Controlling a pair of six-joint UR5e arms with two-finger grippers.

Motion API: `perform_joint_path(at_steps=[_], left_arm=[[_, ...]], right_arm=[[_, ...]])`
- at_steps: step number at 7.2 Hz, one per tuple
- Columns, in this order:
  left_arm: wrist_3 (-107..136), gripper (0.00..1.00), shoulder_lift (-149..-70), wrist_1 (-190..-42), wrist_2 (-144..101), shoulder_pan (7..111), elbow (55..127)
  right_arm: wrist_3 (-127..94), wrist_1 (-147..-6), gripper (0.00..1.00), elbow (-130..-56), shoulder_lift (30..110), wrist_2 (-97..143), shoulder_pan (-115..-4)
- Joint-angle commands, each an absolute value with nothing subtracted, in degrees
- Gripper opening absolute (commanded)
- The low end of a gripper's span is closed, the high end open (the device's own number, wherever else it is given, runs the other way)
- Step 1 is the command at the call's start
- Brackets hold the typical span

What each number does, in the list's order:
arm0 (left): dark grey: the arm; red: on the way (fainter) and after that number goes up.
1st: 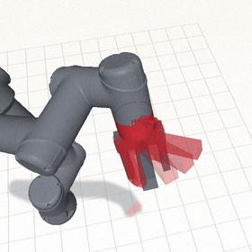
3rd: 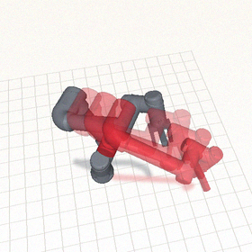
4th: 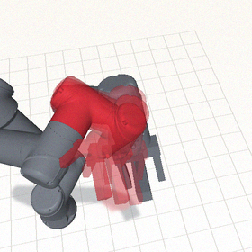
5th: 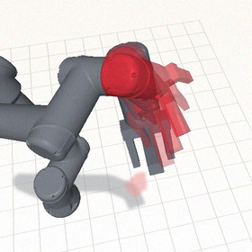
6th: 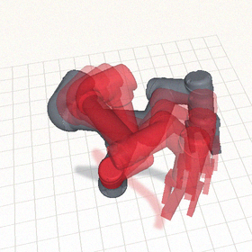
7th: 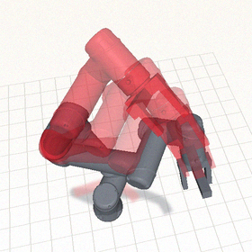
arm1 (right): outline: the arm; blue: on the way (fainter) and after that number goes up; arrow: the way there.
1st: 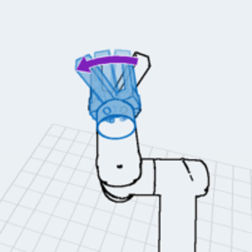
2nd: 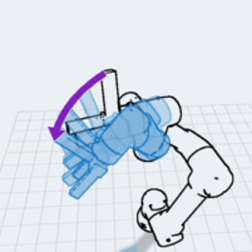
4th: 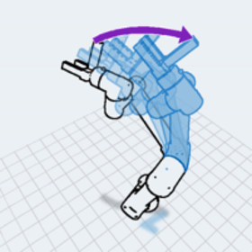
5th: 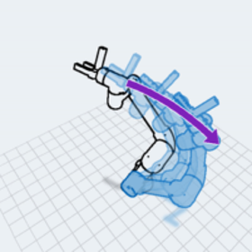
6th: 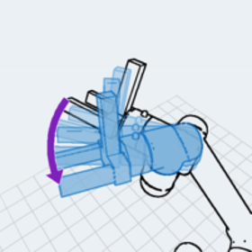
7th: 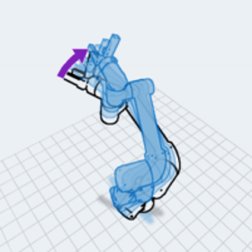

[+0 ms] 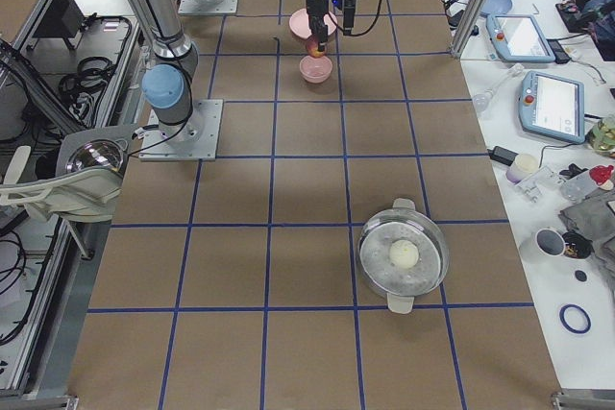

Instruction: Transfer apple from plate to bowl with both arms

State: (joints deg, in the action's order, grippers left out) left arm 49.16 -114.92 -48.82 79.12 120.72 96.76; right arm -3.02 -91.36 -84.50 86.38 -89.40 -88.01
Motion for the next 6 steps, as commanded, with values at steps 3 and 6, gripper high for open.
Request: perform_joint_path(at_steps=[3, 6], left_arm=[[49.6, 0.00, -119.0, -48.8, 80.6, 122.6, 95.9], [49.0, 1.00, -118.2, -49.0, 83.9, 122.6, 95.6]], right_arm=[[-11.4, -94.9, 1.00, -84.2, 85.1, -90.0, -92.3], [-11.7, -94.7, 1.00, -81.7, 85.8, -90.0, -91.7]])
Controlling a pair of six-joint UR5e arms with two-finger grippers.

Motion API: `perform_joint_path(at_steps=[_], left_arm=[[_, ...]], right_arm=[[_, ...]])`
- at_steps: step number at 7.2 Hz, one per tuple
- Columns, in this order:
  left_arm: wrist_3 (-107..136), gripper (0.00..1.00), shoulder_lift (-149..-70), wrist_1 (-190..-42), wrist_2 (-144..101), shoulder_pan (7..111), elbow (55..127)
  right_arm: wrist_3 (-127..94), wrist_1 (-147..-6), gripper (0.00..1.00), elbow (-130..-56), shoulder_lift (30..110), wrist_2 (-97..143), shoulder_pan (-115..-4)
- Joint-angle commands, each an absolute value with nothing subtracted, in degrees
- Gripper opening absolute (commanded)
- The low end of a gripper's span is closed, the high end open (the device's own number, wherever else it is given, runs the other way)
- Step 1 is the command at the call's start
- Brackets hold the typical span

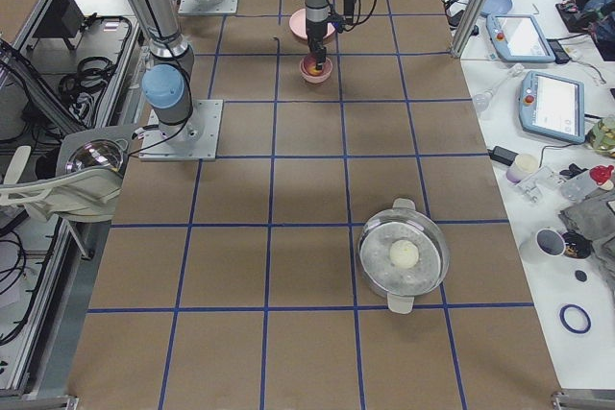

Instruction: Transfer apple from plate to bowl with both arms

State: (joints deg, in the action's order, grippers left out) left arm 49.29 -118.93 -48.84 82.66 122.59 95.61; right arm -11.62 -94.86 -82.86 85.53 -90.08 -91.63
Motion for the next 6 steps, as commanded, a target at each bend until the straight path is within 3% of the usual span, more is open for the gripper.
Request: perform_joint_path(at_steps=[1, 6], left_arm=[[47.5, 1.00, -117.1, -49.0, 84.2, 122.4, 95.3], [26.2, 1.00, -105.8, -61.6, 84.6, 113.8, 96.5]], right_arm=[[-12.0, -94.2, 1.00, -81.5, 85.9, -89.9, -91.6], [-10.7, -95.0, 1.00, -82.4, 85.4, -89.7, -91.8]])
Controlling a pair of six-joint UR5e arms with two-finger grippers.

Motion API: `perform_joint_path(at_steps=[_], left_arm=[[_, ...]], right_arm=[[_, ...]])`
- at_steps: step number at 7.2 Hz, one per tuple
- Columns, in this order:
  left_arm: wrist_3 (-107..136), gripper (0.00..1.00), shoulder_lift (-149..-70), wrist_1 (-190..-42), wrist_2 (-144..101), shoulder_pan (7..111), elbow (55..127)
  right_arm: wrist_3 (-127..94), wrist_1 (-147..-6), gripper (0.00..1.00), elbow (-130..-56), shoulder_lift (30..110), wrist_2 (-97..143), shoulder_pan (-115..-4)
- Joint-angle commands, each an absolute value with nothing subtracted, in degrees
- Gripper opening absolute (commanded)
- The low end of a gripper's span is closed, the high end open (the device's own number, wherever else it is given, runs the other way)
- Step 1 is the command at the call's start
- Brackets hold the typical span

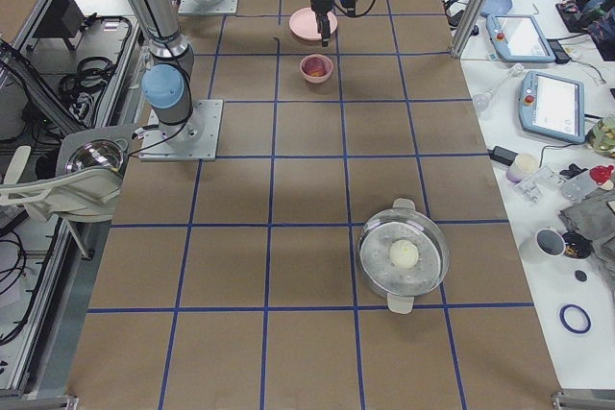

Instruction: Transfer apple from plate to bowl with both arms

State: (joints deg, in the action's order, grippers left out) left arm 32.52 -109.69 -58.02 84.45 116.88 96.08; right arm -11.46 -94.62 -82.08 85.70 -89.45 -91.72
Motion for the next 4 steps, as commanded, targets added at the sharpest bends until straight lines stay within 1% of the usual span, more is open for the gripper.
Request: perform_joint_path(at_steps=[1, 3, 4], left_arm=[[17.4, 1.00, -101.0, -68.0, 85.6, 108.2, 95.8], [9.1, 1.00, -92.7, -77.5, 86.2, 98.0, 93.9], [6.4, 1.00, -90.5, -80.4, 86.8, 94.4, 92.9]], right_arm=[[-10.0, -94.2, 1.00, -82.2, 85.3, -89.0, -91.7], [-10.0, -93.8, 1.00, -82.1, 85.3, -88.9, -91.7], [-10.0, -93.8, 1.00, -82.1, 85.3, -89.0, -91.7]])
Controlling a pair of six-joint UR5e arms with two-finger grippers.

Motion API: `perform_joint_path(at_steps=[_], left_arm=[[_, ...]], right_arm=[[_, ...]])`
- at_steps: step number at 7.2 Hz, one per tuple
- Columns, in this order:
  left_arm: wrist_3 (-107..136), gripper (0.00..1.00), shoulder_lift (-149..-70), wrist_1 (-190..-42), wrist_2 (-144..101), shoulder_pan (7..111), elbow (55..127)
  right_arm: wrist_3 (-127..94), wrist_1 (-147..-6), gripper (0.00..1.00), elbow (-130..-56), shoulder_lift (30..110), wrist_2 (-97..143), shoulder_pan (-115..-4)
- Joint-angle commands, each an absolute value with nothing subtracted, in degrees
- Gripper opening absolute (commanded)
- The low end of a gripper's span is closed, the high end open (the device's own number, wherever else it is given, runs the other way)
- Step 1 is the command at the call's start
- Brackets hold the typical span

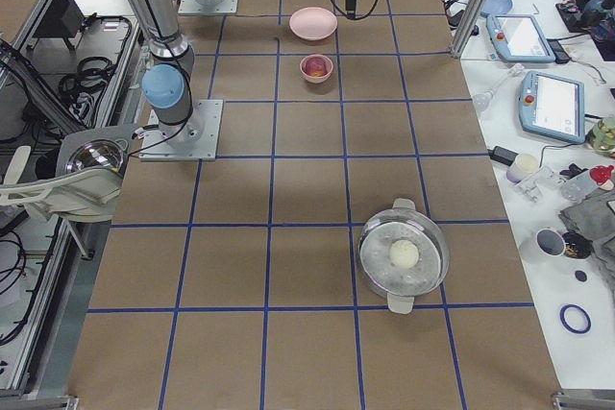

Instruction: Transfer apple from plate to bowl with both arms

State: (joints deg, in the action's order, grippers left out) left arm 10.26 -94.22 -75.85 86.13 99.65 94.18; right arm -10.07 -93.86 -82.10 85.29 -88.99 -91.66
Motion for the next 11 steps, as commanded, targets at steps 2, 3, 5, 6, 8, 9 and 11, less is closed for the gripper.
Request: perform_joint_path(at_steps=[2, 3, 5, 6, 8, 9, 11], left_arm=[[-0.1, 1.00, -89.0, -82.4, 93.1, 91.6, 90.5], [0.2, 1.00, -90.6, -87.8, 92.9, 91.3, 85.9], [-0.2, 1.00, -91.1, -90.8, 91.8, 91.2, 84.1], [-0.3, 1.00, -91.1, -90.8, 91.4, 91.1, 84.2], [-0.5, 1.00, -91.1, -90.7, 91.5, 91.4, 85.3], [-0.5, 1.00, -91.0, -90.6, 91.5, 91.3, 85.8], [-0.6, 1.00, -91.0, -90.4, 91.6, 91.4, 86.2]], right_arm=[[-10.0, -93.8, 1.00, -81.9, 85.3, -89.0, -91.7], [-10.0, -93.8, 1.00, -81.8, 85.3, -89.1, -91.7], [-10.0, -93.8, 1.00, -81.8, 85.3, -89.1, -91.7], [-10.0, -93.8, 1.00, -81.8, 85.3, -89.1, -91.7], [-10.0, -93.8, 1.00, -81.7, 85.3, -89.1, -91.7], [-10.1, -93.8, 1.00, -81.8, 85.3, -89.3, -91.8], [-10.1, -93.8, 1.00, -81.7, 85.3, -89.7, -91.8]])
